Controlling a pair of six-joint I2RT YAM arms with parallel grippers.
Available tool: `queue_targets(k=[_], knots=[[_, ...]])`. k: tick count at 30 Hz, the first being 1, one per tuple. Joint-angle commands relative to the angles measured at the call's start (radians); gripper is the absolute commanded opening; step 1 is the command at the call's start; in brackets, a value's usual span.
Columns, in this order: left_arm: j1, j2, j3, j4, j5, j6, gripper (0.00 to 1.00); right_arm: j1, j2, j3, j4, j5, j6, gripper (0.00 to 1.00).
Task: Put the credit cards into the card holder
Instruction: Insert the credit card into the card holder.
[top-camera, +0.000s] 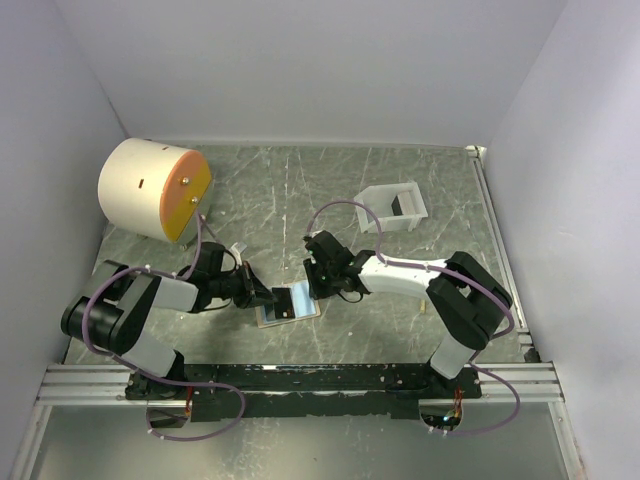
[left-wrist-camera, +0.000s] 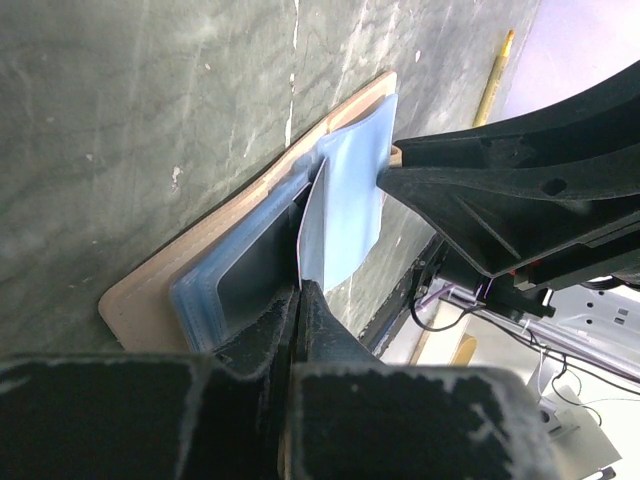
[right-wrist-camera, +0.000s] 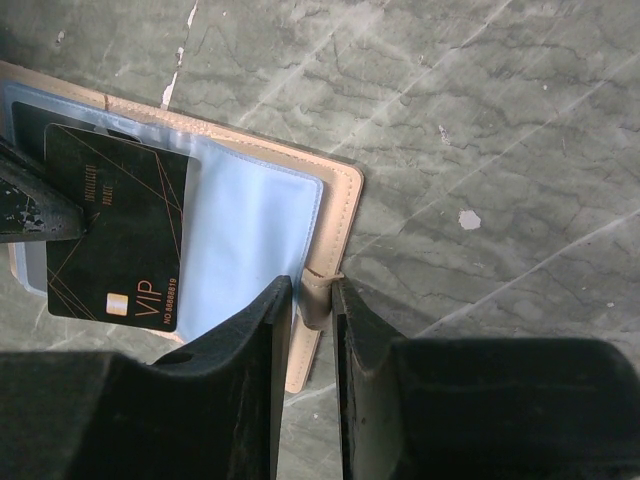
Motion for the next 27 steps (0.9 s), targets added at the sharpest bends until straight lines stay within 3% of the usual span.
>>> queue_targets(k=[1, 13, 27], knots=[[0.006, 0.002, -0.033, 0.086, -0.049, 0.003, 0.07, 0.004, -0.001, -0.023, -0.004, -0.014, 0.010, 0.22], [-0.023, -0.011, -0.053, 0.131, -0.081, 0.006, 0.07, 0.003, -0.020, -0.027, -0.001, -0.029, 0.032, 0.21], [-0.044, -0.060, -0.045, 0.014, -0.160, 0.082, 0.07, 0.003, -0.023, -0.025, -0.010, -0.021, 0.031, 0.20]])
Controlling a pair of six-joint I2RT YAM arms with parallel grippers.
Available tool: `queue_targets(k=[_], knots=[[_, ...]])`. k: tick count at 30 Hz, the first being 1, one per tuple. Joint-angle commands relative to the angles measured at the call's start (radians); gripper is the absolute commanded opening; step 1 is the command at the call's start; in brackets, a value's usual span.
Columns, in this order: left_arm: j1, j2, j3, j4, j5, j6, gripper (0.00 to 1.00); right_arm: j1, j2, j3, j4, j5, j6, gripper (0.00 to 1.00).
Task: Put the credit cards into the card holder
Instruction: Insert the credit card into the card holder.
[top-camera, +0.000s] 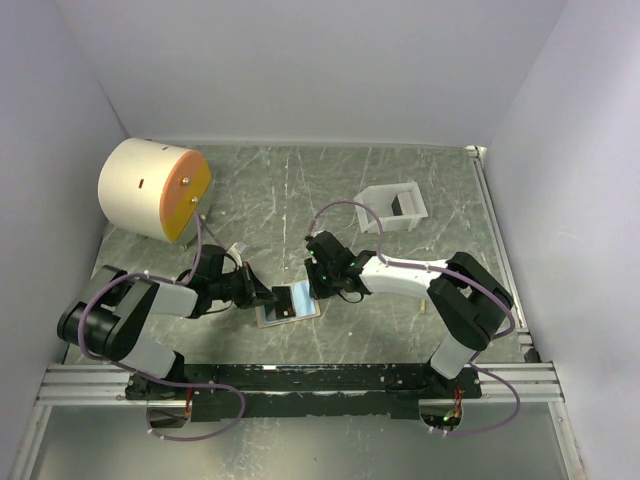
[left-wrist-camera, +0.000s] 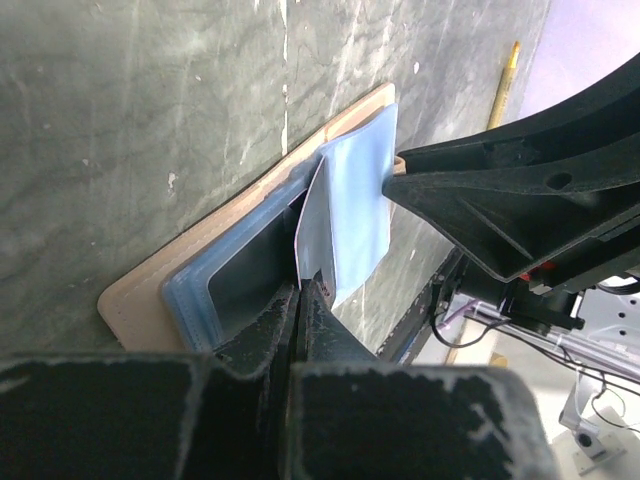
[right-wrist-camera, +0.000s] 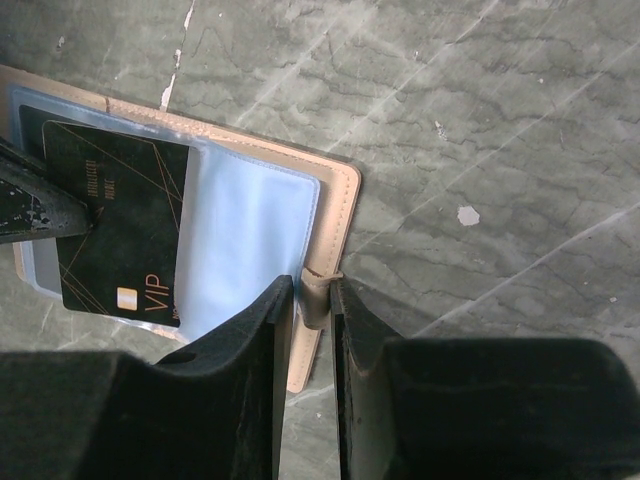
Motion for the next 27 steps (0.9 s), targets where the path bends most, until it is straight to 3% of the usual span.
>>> queue_targets(k=[1, 7, 20, 27], knots=[[-0.010, -0.045, -0.002, -0.088, -0.112, 0.086, 0.07, 0.006, -0.018, -0.017, -0.015, -0.020, 0.009, 0.20], [-0.010, -0.071, 0.022, -0.156, -0.144, 0.127, 0.07, 0.006, -0.019, -0.012, -0.018, -0.020, 0.006, 0.20], [-0.049, 0.004, -0.012, -0.001, -0.053, 0.065, 0.07, 0.005, -0.020, -0.018, -0.012, -0.020, 0.009, 0.20], [-0.068, 0.001, -0.026, -0.010, -0.048, 0.056, 0.07, 0.006, -0.021, -0.020, -0.014, -0.015, 0.009, 0.20]])
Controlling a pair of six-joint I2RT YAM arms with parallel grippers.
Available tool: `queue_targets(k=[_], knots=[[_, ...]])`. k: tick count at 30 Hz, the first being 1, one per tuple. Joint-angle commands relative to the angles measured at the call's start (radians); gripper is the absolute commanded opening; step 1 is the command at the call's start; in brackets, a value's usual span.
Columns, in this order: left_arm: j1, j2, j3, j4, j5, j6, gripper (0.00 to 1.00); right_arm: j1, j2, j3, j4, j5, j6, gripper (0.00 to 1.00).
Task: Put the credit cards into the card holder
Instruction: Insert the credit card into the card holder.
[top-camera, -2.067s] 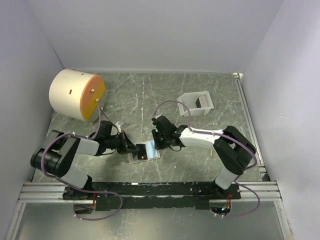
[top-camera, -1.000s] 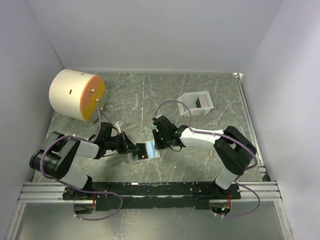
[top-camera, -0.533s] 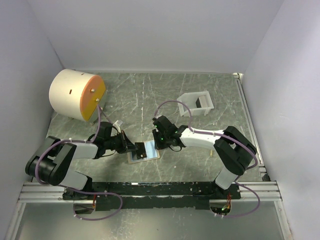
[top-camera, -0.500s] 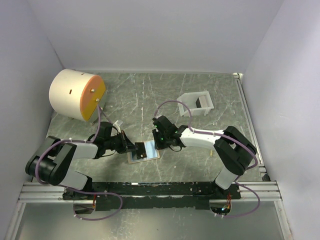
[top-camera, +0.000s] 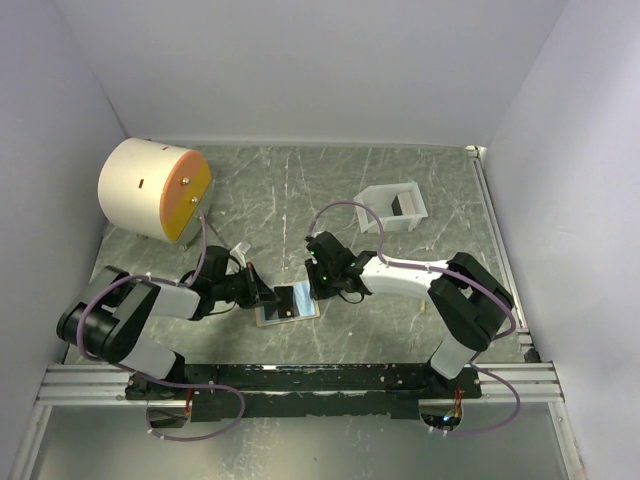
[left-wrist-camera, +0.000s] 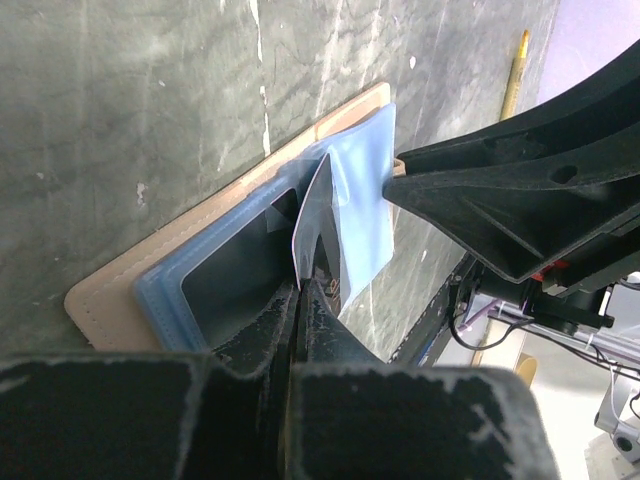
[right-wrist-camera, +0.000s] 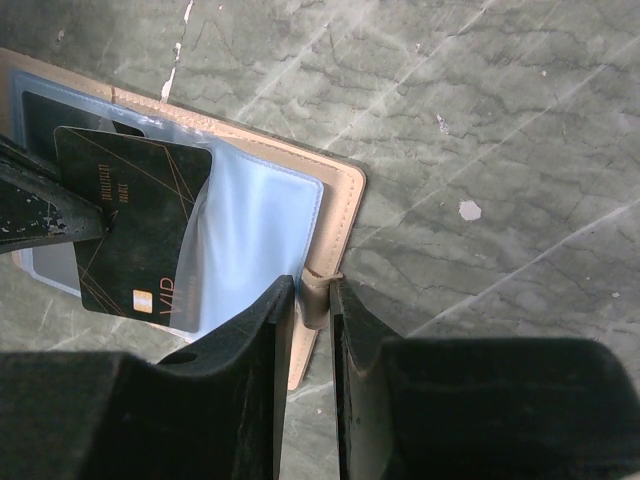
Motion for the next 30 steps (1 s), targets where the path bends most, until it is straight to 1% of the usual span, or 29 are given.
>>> queue_targets(k=[1, 8, 10, 15, 27, 30], knots=[[-0.019, 0.020, -0.028, -0.020, 0.006, 0.018, 0.07, 0.005, -0.015, -0.015, -0.009, -0.010, 0.009, 0.20], [-0.019, 0.017, -0.023, -0.093, -0.008, 0.030, 0.07, 0.005, -0.015, -0.014, -0.011, -0.005, 0.012, 0.20], [-0.020, 0.018, -0.008, -0.156, -0.034, 0.037, 0.07, 0.005, -0.016, -0.012, -0.014, -0.003, 0.012, 0.20], [-0.020, -0.015, 0.000, -0.236, -0.087, 0.007, 0.07, 0.005, -0.020, -0.013, -0.018, 0.000, 0.012, 0.20], [-0.021, -0.076, 0.013, -0.305, -0.118, -0.021, 0.07, 0.006, -0.022, -0.016, -0.014, -0.002, 0.013, 0.20], [-0.021, -0.083, 0.006, -0.287, -0.104, -0.031, 0.07, 0.005, -0.020, -0.014, -0.013, -0.005, 0.014, 0.20]])
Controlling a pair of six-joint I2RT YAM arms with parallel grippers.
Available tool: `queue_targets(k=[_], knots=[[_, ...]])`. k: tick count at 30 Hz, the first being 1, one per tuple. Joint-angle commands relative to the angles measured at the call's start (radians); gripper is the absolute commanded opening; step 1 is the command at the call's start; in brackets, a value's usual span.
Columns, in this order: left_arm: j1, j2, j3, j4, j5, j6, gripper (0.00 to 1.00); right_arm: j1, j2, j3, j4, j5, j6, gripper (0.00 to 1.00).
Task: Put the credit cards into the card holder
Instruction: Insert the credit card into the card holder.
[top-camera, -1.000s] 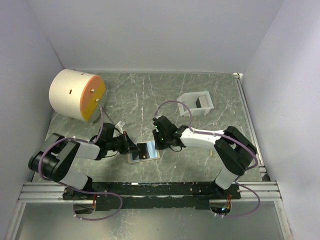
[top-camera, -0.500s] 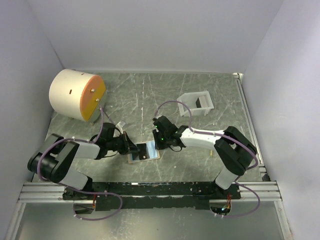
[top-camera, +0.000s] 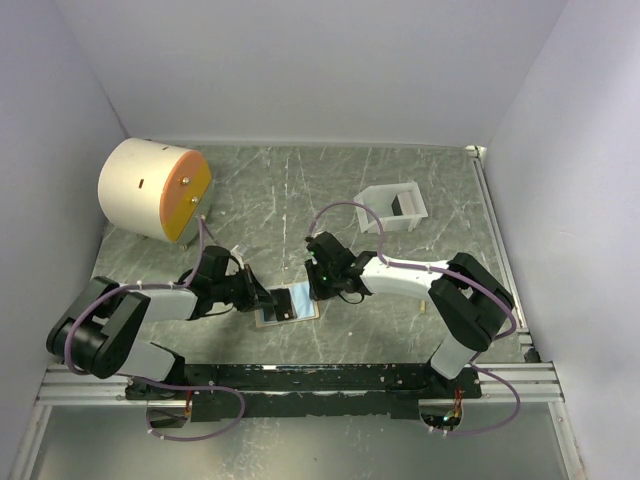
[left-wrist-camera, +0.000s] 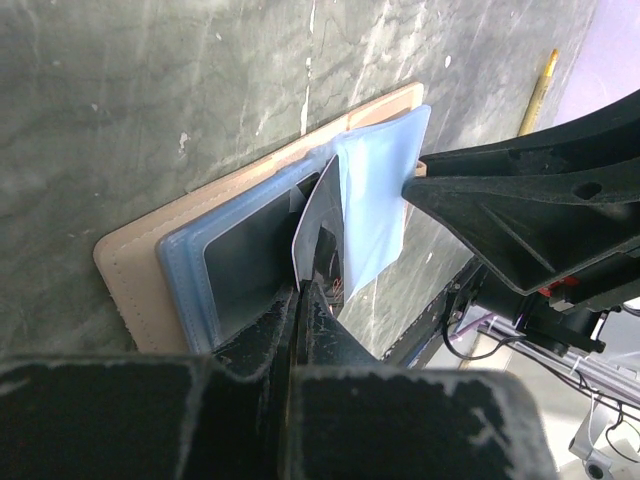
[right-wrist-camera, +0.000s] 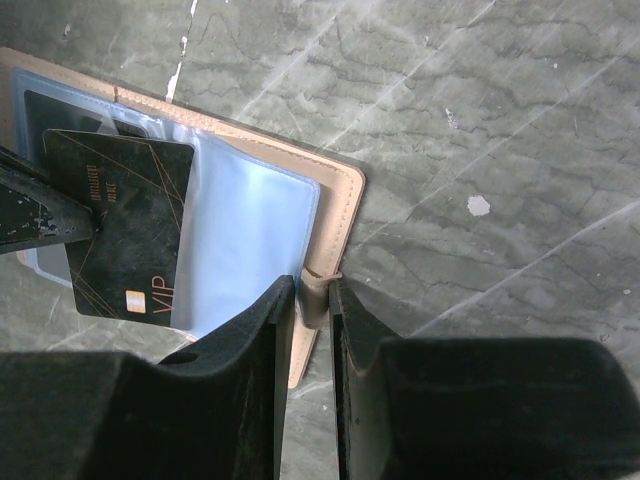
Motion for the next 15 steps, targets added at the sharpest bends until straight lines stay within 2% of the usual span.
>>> queue_targets(k=[1, 9, 15], knots=[[-0.012, 0.000, -0.011, -0.094, -0.032, 0.015, 0.07, 0.004, -0.015, -0.012, -0.011, -0.003, 0.007, 0.20], [-0.013, 0.083, 0.015, -0.008, 0.058, 0.030, 0.07, 0.004, -0.014, -0.009, -0.007, -0.008, 0.003, 0.20], [-0.013, 0.113, 0.044, -0.012, 0.076, 0.049, 0.07, 0.004, -0.013, -0.009, -0.005, -0.011, 0.003, 0.20]])
